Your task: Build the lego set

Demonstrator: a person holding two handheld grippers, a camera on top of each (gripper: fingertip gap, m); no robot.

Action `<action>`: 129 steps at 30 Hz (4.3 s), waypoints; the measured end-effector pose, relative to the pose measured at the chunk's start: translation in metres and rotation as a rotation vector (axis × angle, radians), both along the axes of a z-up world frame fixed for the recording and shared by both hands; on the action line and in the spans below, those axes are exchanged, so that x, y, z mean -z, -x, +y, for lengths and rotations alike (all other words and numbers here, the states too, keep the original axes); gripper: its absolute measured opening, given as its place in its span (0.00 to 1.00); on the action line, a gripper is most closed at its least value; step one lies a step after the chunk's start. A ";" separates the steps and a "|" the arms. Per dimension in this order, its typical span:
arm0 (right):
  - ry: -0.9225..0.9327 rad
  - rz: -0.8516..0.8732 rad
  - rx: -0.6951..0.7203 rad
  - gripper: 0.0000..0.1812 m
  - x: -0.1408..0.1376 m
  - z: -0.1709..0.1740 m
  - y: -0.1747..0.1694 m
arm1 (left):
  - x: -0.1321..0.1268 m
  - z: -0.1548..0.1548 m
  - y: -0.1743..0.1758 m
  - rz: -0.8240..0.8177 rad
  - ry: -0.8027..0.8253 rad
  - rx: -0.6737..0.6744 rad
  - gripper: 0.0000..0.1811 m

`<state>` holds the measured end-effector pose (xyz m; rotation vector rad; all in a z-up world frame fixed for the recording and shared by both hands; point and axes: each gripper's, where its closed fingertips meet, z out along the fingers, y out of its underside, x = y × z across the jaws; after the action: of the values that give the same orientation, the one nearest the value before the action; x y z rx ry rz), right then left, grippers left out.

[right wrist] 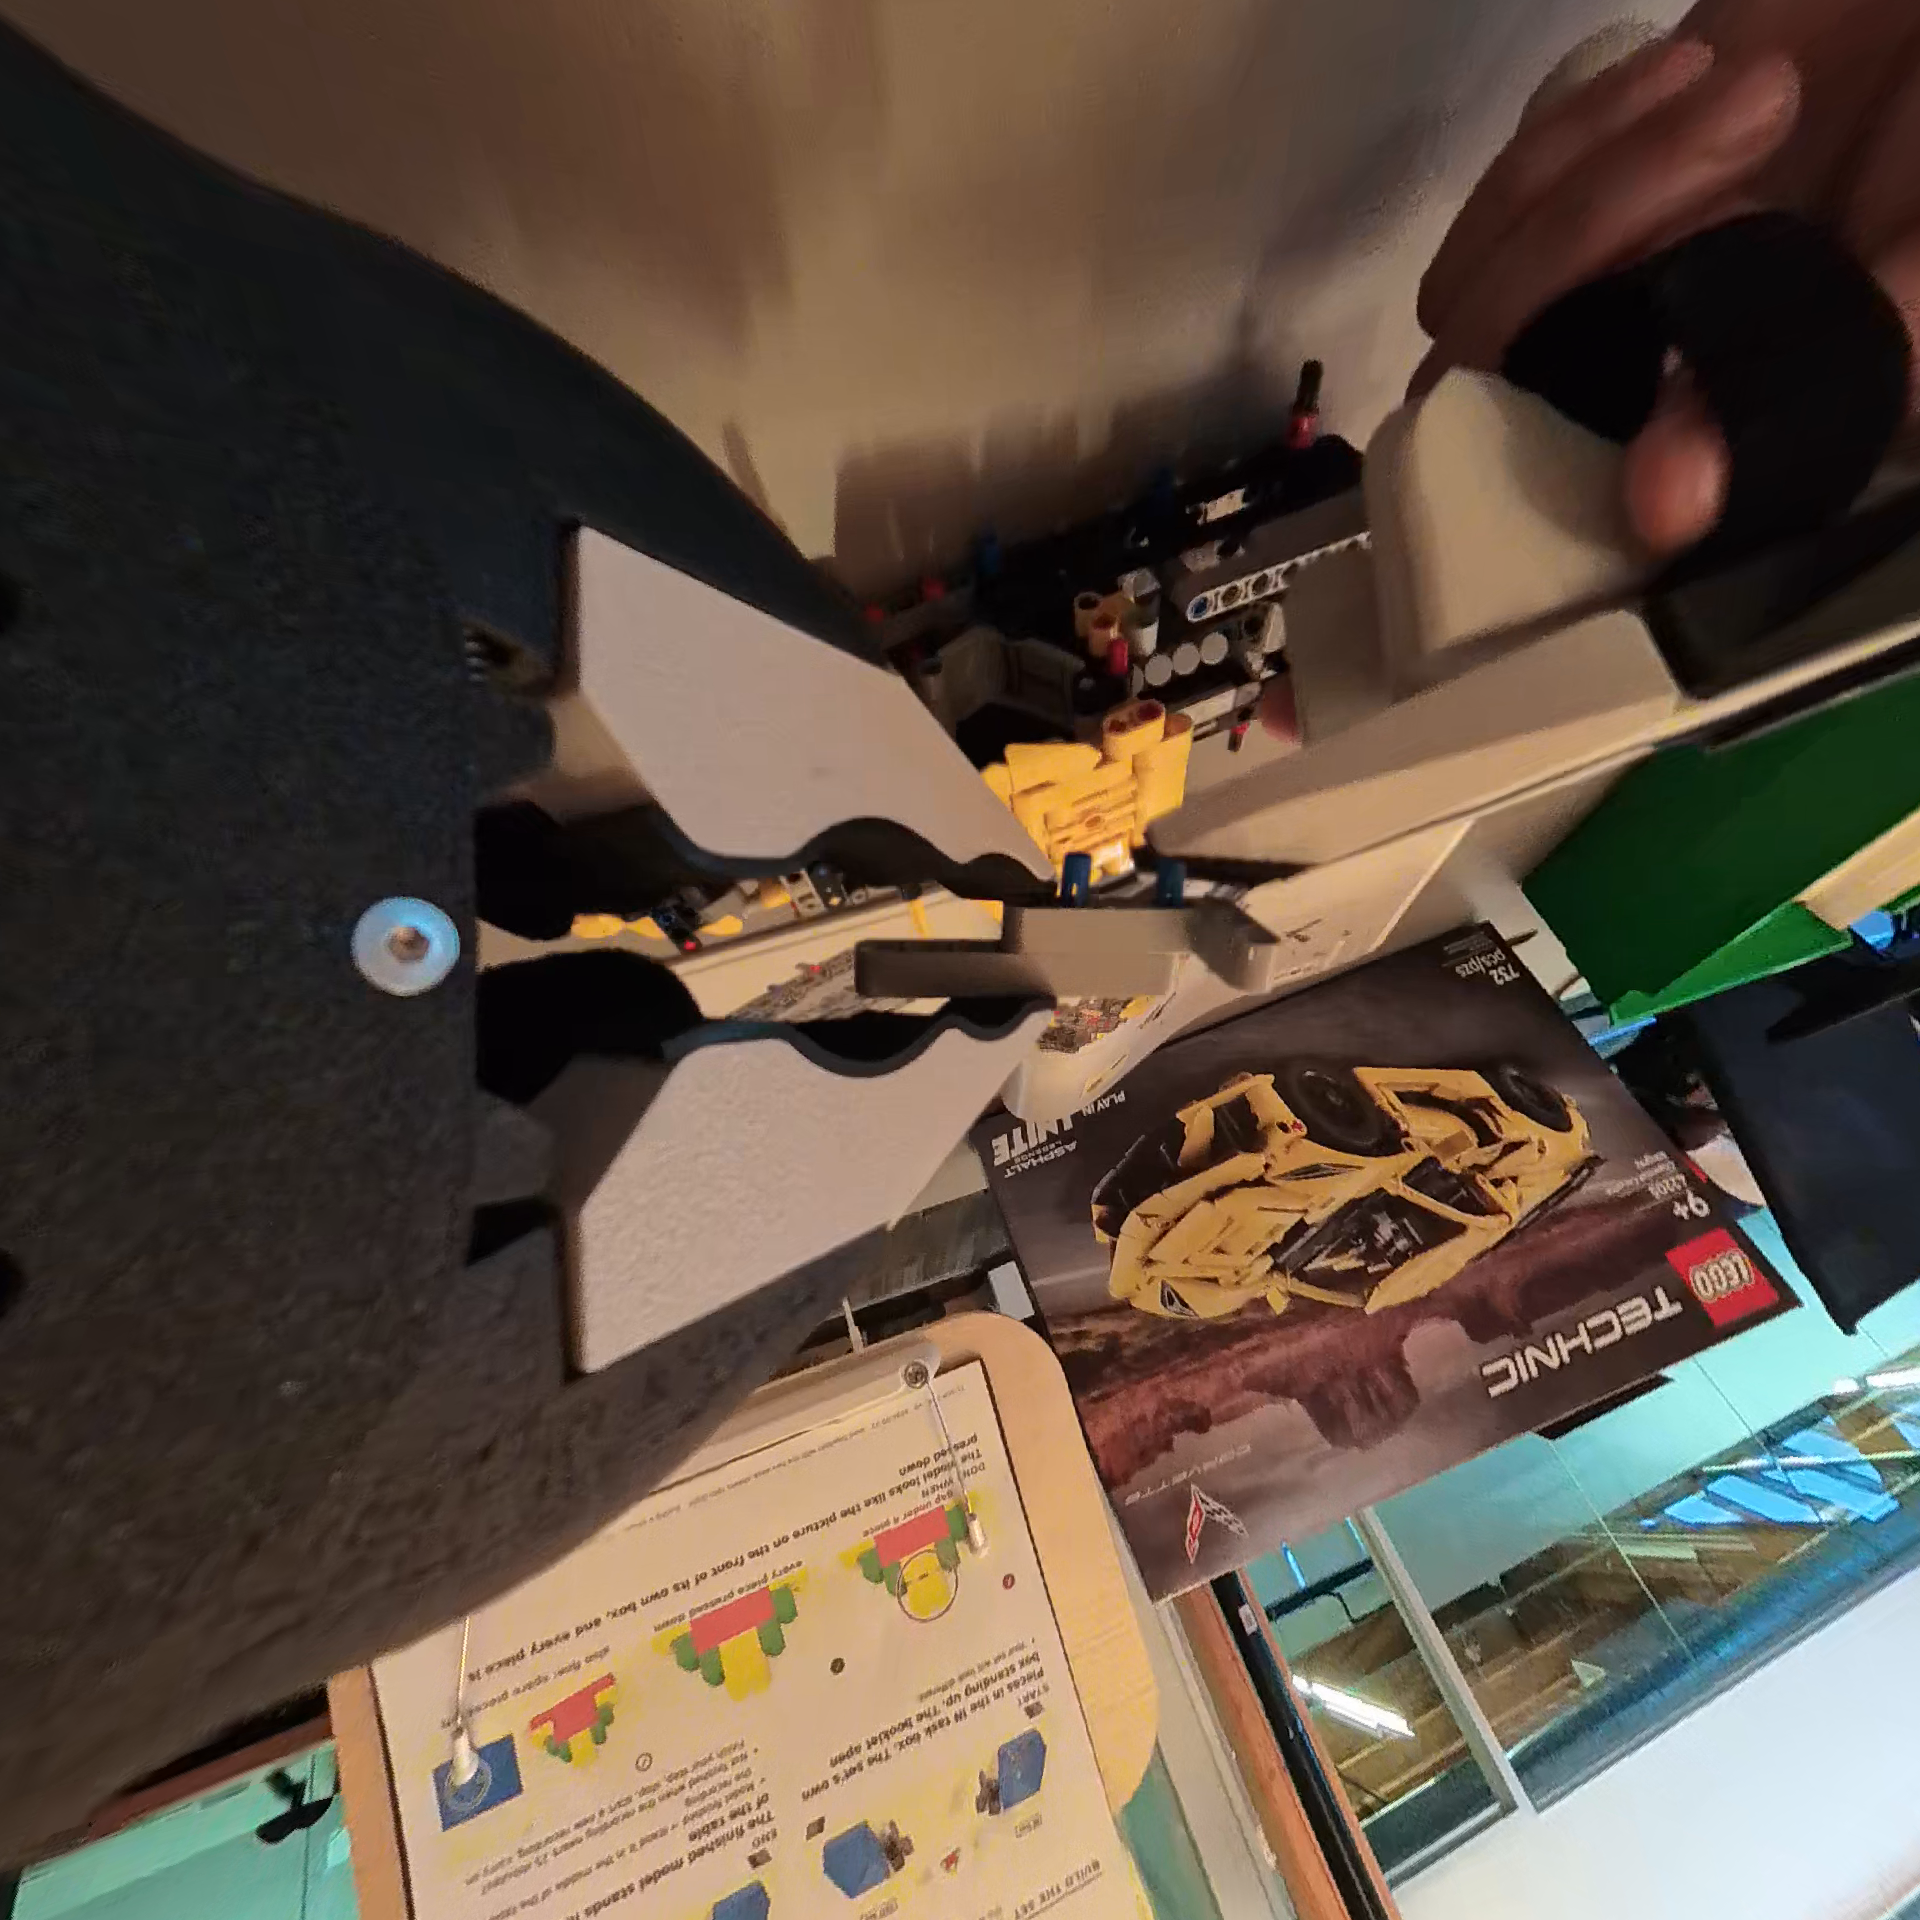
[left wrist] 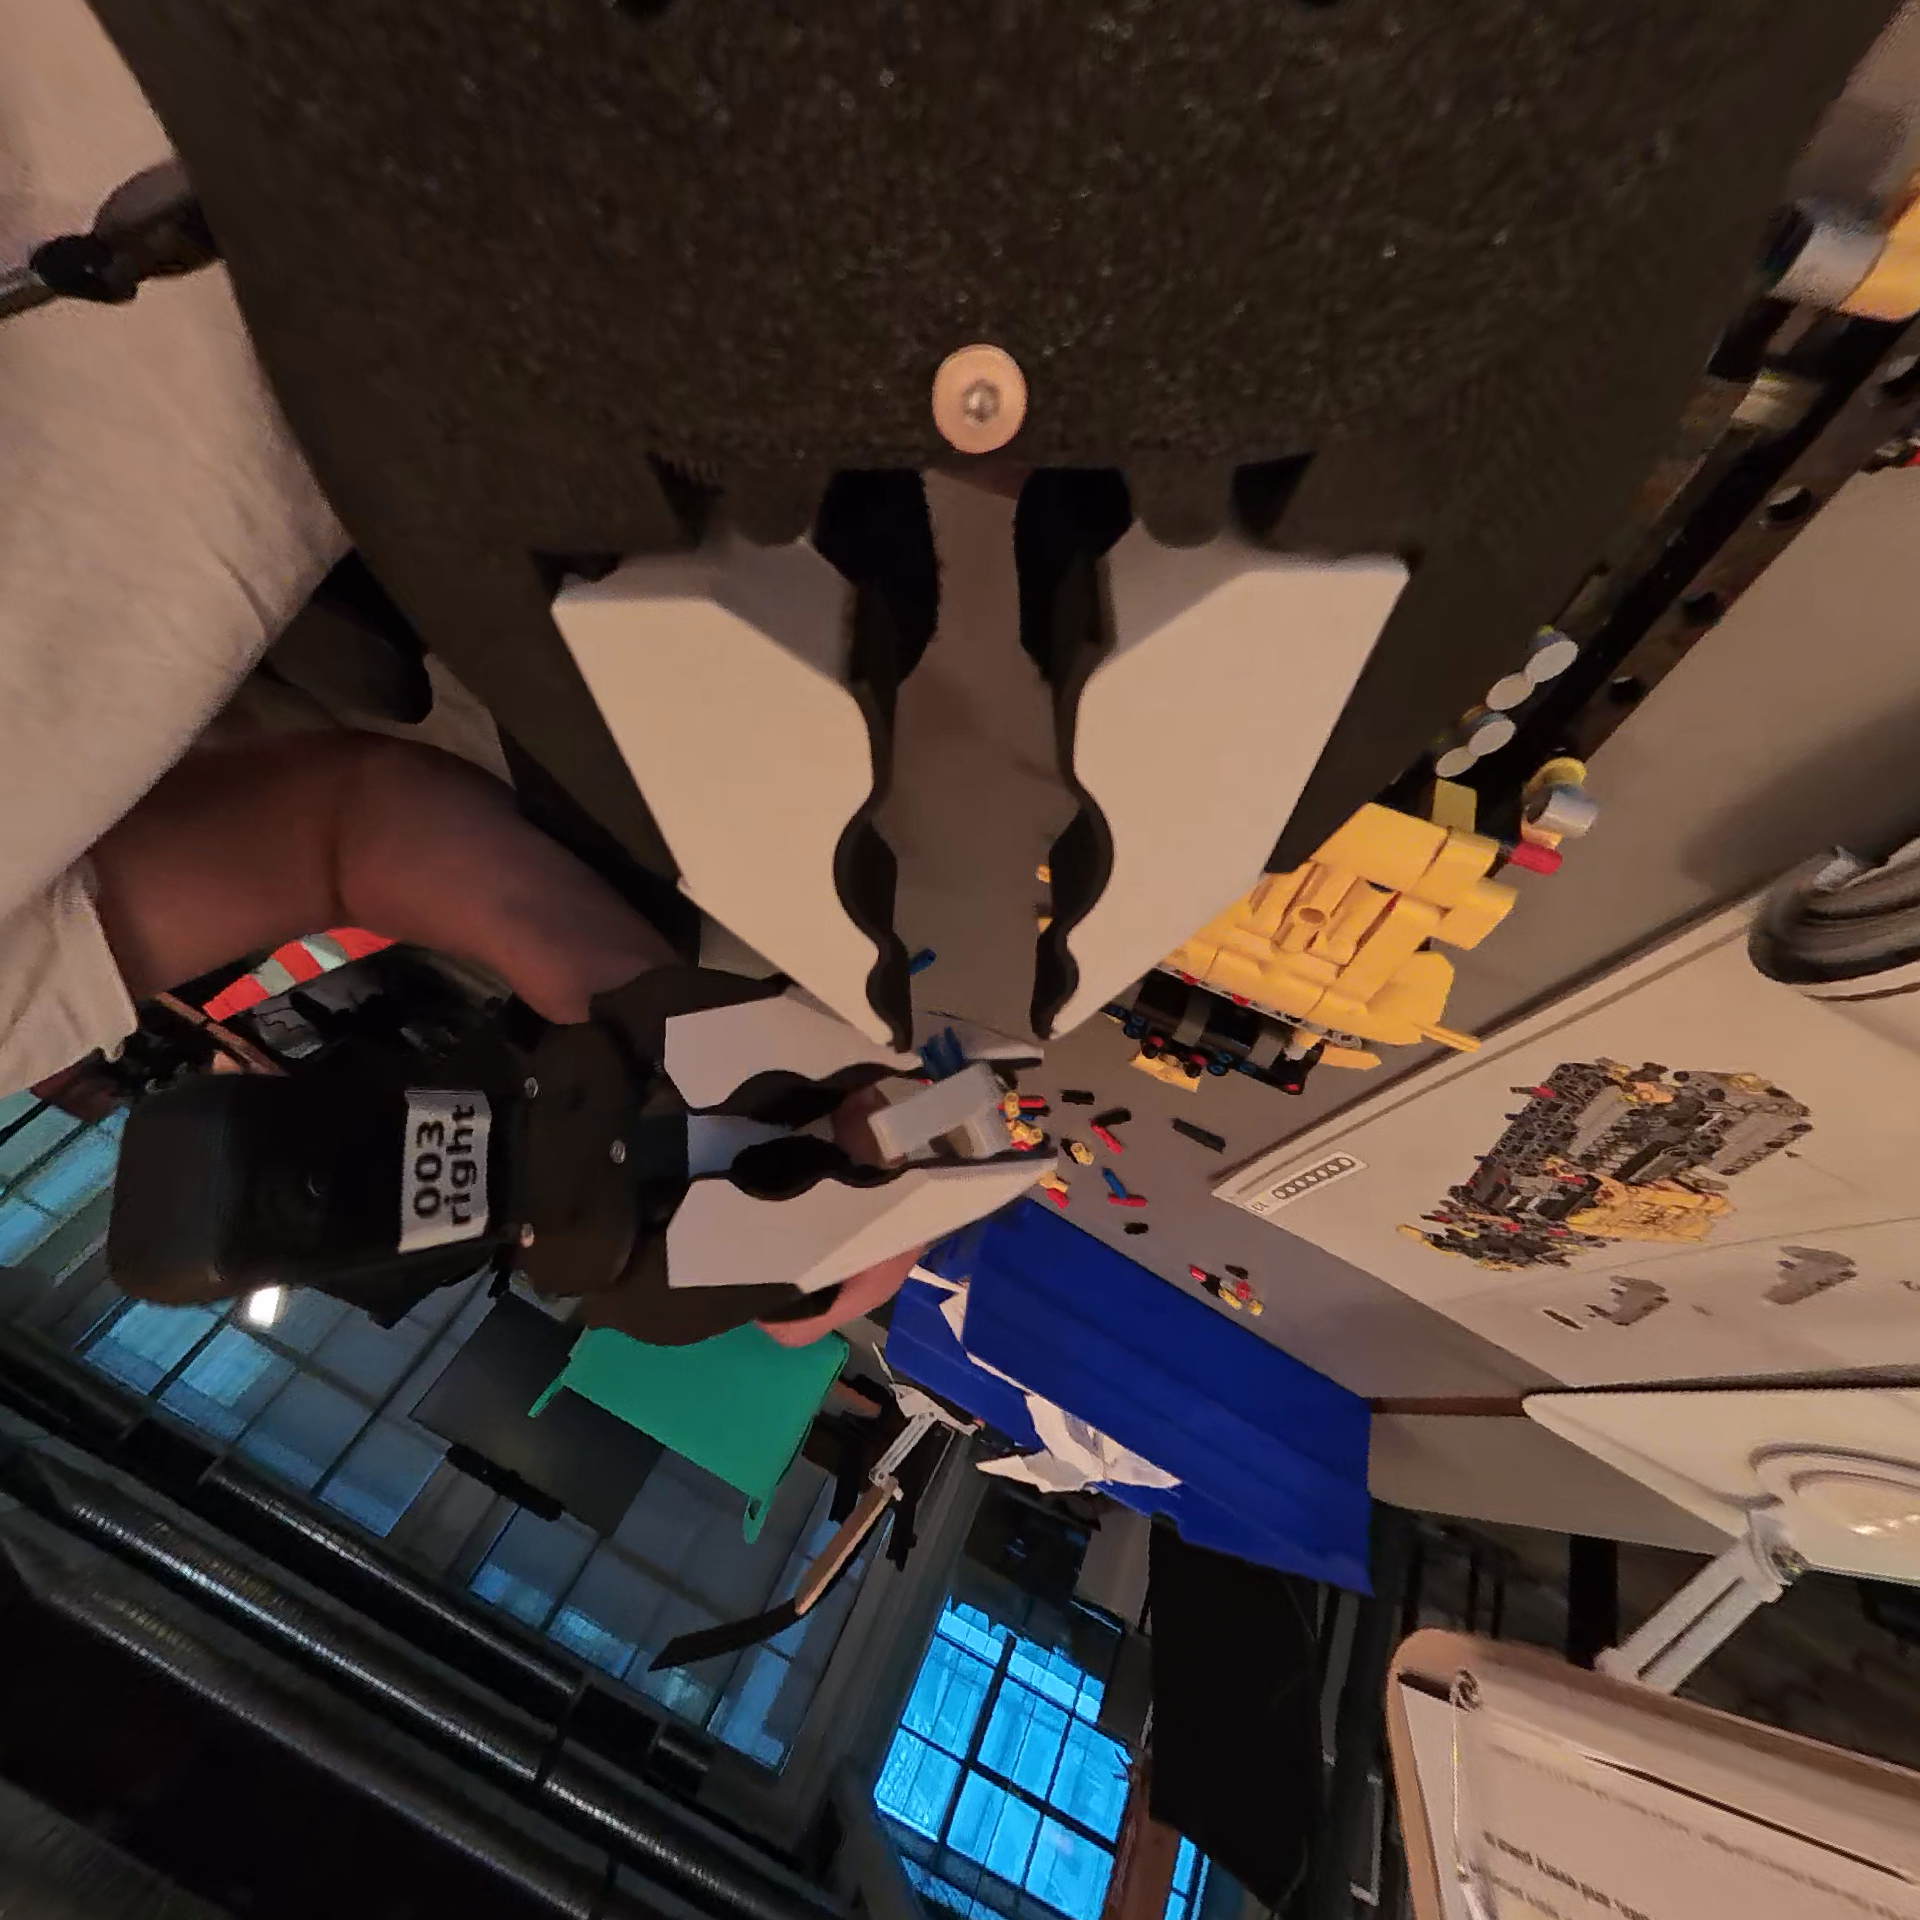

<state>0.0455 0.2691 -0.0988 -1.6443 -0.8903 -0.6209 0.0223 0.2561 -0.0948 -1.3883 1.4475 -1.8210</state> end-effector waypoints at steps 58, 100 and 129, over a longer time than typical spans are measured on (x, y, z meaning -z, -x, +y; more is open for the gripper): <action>0.104 0.918 0.497 0.18 0.035 -0.001 -0.128 | -0.024 0.052 0.005 -0.147 -0.066 -0.335 0.04; 1.070 0.935 -0.246 0.04 0.077 -0.085 0.032 | -0.018 0.027 0.001 -0.115 -0.044 -0.191 0.16; 0.678 0.645 0.334 0.17 0.093 -0.168 -0.072 | -0.012 0.008 -0.003 -0.089 -0.080 -0.140 0.13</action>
<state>0.1176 0.1015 -0.1916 -2.4343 -0.3504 0.0471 0.0253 0.2644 -0.0831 -1.3177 1.3296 -1.6967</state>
